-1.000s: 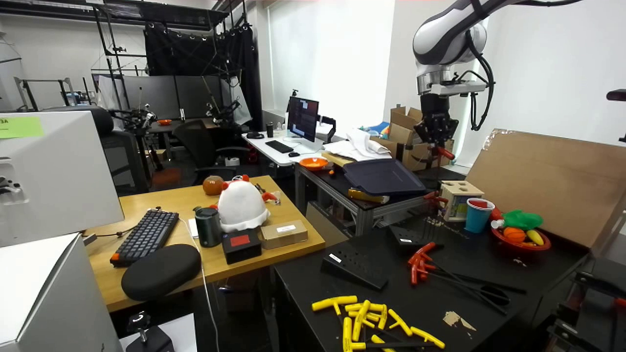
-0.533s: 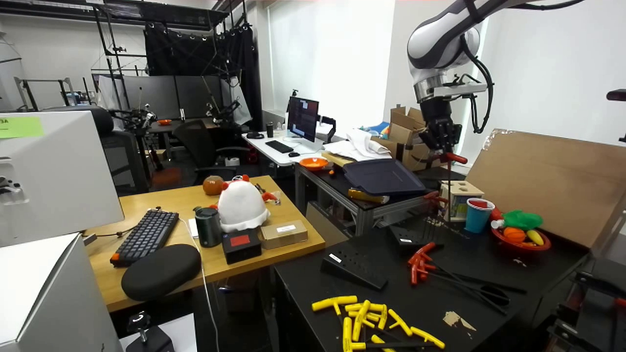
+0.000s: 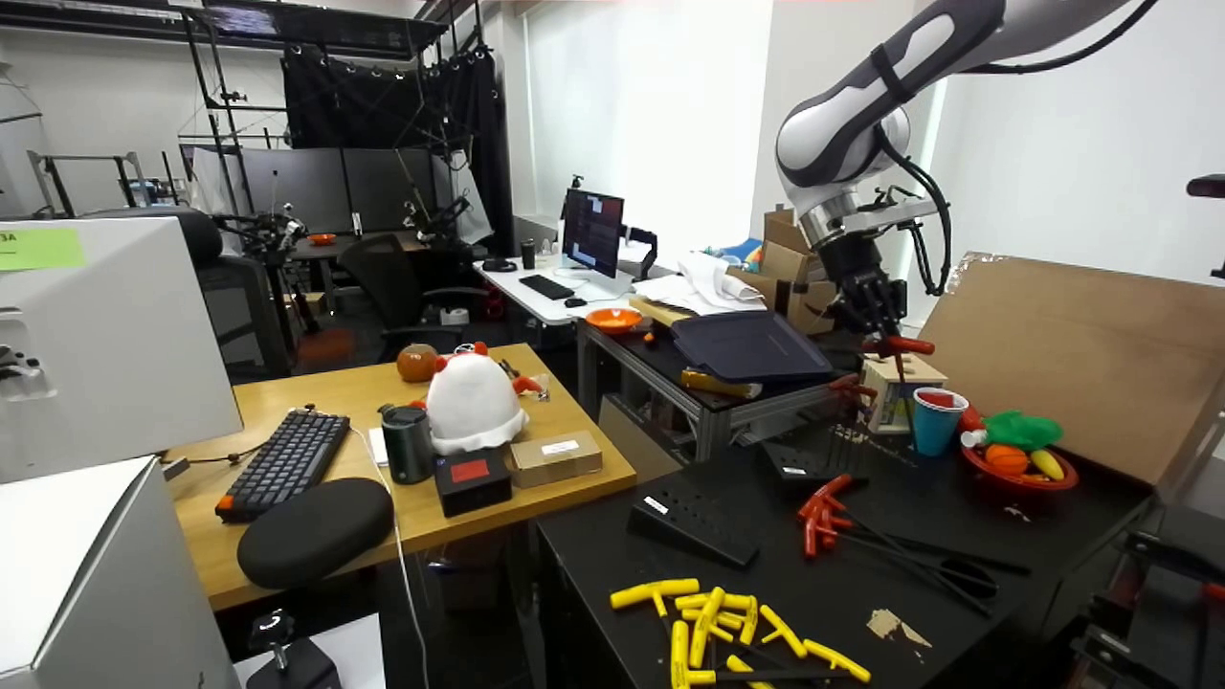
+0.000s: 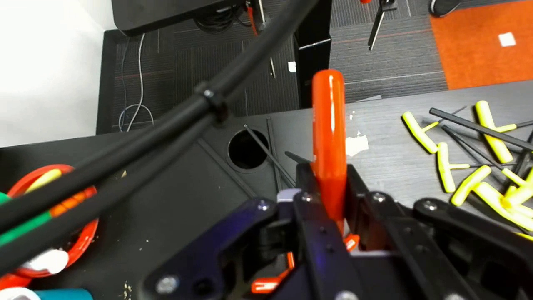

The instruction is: Pick up the red object, then place it on the table

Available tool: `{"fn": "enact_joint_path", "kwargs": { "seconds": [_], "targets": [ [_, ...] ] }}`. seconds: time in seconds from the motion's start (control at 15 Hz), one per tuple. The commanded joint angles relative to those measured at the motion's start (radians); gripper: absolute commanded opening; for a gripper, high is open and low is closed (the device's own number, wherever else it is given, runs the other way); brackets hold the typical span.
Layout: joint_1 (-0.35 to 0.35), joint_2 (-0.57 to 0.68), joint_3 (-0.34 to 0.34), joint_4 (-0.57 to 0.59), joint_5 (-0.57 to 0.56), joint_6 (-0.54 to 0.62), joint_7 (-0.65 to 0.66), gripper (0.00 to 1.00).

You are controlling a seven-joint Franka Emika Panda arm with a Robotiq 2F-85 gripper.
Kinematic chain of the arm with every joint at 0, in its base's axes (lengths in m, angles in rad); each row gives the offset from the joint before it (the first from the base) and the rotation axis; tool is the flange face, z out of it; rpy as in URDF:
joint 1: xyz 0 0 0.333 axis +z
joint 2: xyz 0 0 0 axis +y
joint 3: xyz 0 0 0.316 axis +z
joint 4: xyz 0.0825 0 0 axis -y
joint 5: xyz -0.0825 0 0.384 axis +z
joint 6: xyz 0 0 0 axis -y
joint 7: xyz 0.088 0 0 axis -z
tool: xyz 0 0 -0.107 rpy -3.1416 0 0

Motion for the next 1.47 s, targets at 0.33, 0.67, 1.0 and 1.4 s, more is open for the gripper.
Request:
{"fn": "enact_joint_path", "kwargs": {
  "seconds": [0.33,0.67,1.0,1.4],
  "targets": [
    [0.007,0.122,-0.019,0.14,-0.07,-0.131,0.032,0.05],
    [0.01,0.18,-0.038,0.203,-0.106,-0.171,0.075,0.05],
    [0.017,0.22,-0.041,0.241,-0.132,-0.204,0.098,0.05],
    [0.037,0.263,-0.042,0.286,-0.161,-0.254,0.136,0.05]
  ]
}}
